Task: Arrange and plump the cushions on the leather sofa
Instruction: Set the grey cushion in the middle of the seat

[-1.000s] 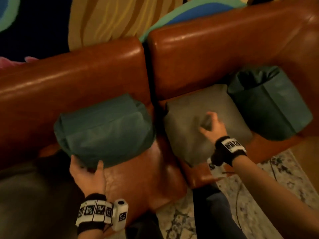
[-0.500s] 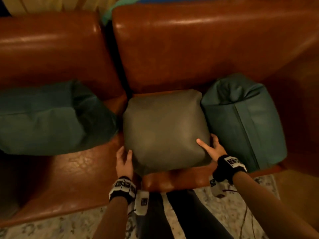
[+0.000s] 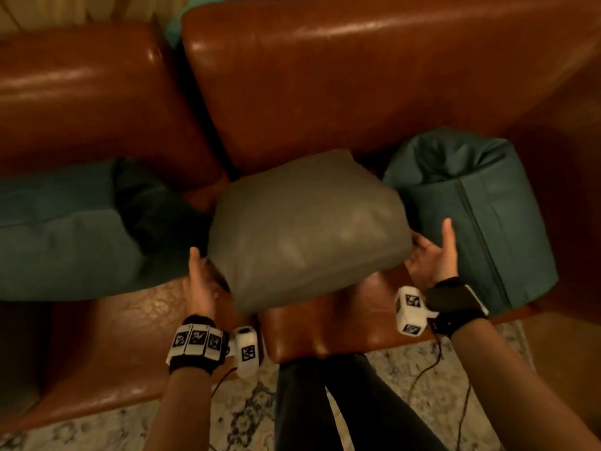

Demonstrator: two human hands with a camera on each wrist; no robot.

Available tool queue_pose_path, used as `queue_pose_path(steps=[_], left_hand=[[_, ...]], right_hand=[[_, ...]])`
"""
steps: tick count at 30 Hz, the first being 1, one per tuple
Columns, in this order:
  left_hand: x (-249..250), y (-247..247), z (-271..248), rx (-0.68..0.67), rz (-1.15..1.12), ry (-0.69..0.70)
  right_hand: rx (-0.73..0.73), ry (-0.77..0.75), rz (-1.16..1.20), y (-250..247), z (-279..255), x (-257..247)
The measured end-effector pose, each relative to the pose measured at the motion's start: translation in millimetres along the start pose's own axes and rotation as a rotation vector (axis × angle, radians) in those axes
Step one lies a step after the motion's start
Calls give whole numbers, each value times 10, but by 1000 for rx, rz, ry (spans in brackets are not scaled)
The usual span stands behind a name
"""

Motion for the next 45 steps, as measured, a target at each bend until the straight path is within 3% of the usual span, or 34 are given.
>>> queue_pose_path(steps=[4,7,10,12,17,21,25,32,38,45], left_hand=[[666,158,-363,-72,-180,326],[864,412,-317,-147,-21,432],[850,729,-221,-205,369,538],[800,846,-195,-174,443,573],[920,691,20,64,137,371],[1239,683,217,-41,233,273],[1155,843,-11,-65,289,341],[830,843,-419,-35,149,529],[852,887,-222,-96,256,407],[1075,763,-212,-106,239,403]], right_hand=[[-160,-84,114,379,-57,-343],[-279,-45,75,749,37,-375],[-278,-57,-227,958,101,-235],[-229,-118,-338,975,156,-200],[-200,-157,-442,1009,304,-216],[-200,-154,-530,1136,402,-244],[-204,-168,-443,1071,244,-257],[-191,-249,-280,786,108,-374],[-182,-251,-599,972,155,-347],[-134,-293,-591,1035,15,-473]])
Point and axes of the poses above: each hand's wrist, its own z-axis towards the middle knuckle, its own y-axis out of the palm, x = y × z, the point moved 4 cm from there along z, towards the middle knuckle, and after that the axes turned 12 degrees about z, right-handed, at the moved point
